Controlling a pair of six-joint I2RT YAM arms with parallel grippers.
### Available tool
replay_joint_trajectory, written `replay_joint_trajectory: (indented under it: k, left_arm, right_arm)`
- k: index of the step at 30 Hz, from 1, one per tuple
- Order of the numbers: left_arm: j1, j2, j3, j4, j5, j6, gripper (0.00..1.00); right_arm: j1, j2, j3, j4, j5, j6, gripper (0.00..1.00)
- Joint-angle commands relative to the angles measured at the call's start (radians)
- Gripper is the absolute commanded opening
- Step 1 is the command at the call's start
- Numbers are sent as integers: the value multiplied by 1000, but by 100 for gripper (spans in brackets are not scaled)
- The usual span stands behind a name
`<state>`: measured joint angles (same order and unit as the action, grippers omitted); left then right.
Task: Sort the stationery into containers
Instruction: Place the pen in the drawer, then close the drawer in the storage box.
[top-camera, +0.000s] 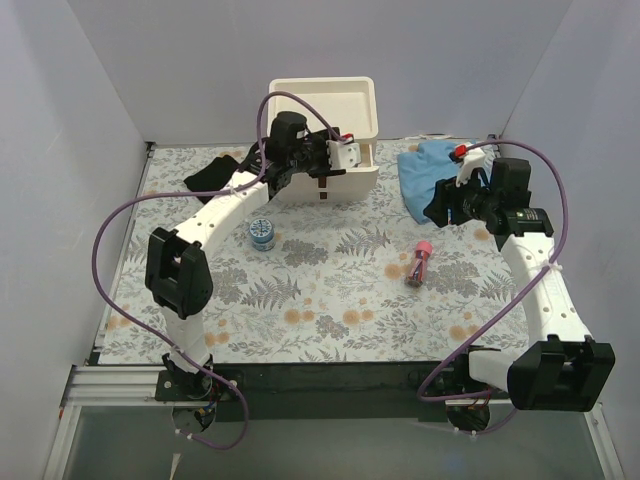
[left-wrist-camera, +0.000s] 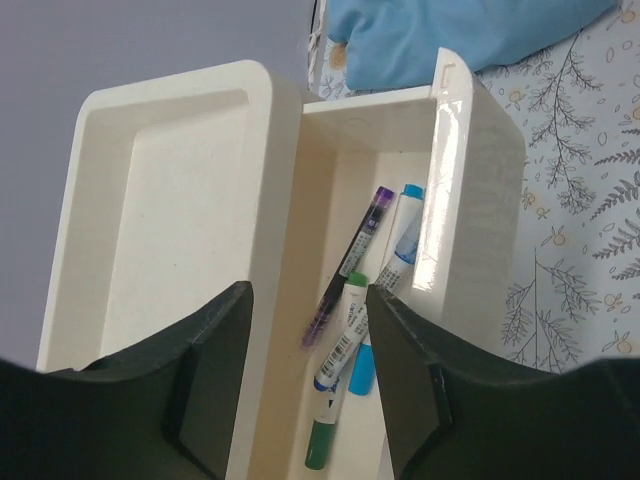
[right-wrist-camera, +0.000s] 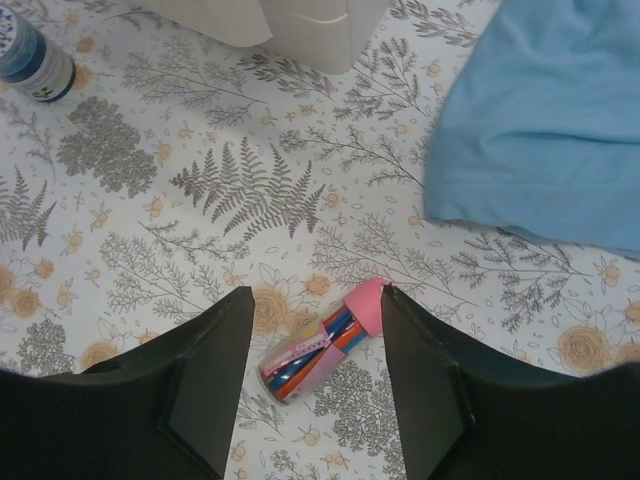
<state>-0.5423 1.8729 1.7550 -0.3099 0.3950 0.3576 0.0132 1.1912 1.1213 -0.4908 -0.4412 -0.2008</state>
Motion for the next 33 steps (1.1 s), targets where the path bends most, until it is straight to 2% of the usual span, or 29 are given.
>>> replay_joint_trajectory:
  k: [1, 2, 3, 4, 5, 6, 7, 9, 10, 11, 12, 13, 14, 15, 17, 20, 23, 24, 28, 33]
  left_arm:
    - [4, -69, -49, 174, -50, -90, 51]
    - [4, -80, -61, 222, -70, -117, 52]
    - [8, -115, -86, 295, -100, -146, 54]
    - [11, -136, -174, 524, -219, -240, 54]
    - [15, -161, -219, 642, -285, -285, 57]
    - [33, -199, -265, 748, -373, -345, 61]
    - [50, -216, -313, 853, -500, -473, 70]
    - [129, -262, -316, 788, -548, -613, 71]
    - [158, -276, -325, 675, -553, -675, 70]
    - [188, -291, -334, 623, -558, -798, 68]
    - [243, -323, -347, 582, -556, -845, 62]
    - [267, -342, -367, 522, -556, -897, 24]
    - [289, -381, -418, 513, -579, -966, 0]
    - [321, -402, -458, 519, -588, -983, 0]
    - [366, -446, -547, 520, -543, -988, 0]
    - [390, -454, -603, 477, -423, -1046, 0]
    - [392, -460, -632, 447, -288, -1123, 0]
    - [392, -466, -658, 445, -177, -1153, 0]
    - [390, -478, -732, 469, 32, -1235, 0]
    - [387, -402, -741, 537, 126, -1287, 0]
  right_arm:
    - [-4, -12, 14, 40, -150, -9, 60]
    - [8, -15, 18, 44, -159, -18, 57]
    - [72, -18, 14, 78, -151, -61, 52]
    - [124, -31, 8, 99, -80, -90, 49]
    - [178, -39, -20, 125, -38, -133, 46]
    - [283, -47, -37, 186, 1, -202, 41]
    - [321, -47, -54, 220, 46, -227, 39]
    - [381, -35, -81, 308, 68, -244, 36]
    - [389, -7, -77, 325, 71, -232, 36]
    - [390, 11, -66, 334, 67, -224, 35]
    - [393, 30, -37, 342, 59, -215, 29]
    - [396, 59, -28, 350, 41, -207, 24]
    - [396, 70, -22, 362, 35, -203, 20]
    - [401, 80, -18, 392, 29, -200, 12]
    - [410, 120, -5, 419, 27, -187, 8]
    - [439, 180, 21, 481, 25, -180, 2]
    - [470, 244, 63, 538, 58, -177, 1]
    - [475, 278, 74, 549, 67, -175, 1]
    - [485, 347, 138, 577, 101, -166, 1]
    - [487, 393, 190, 592, 136, -164, 1]
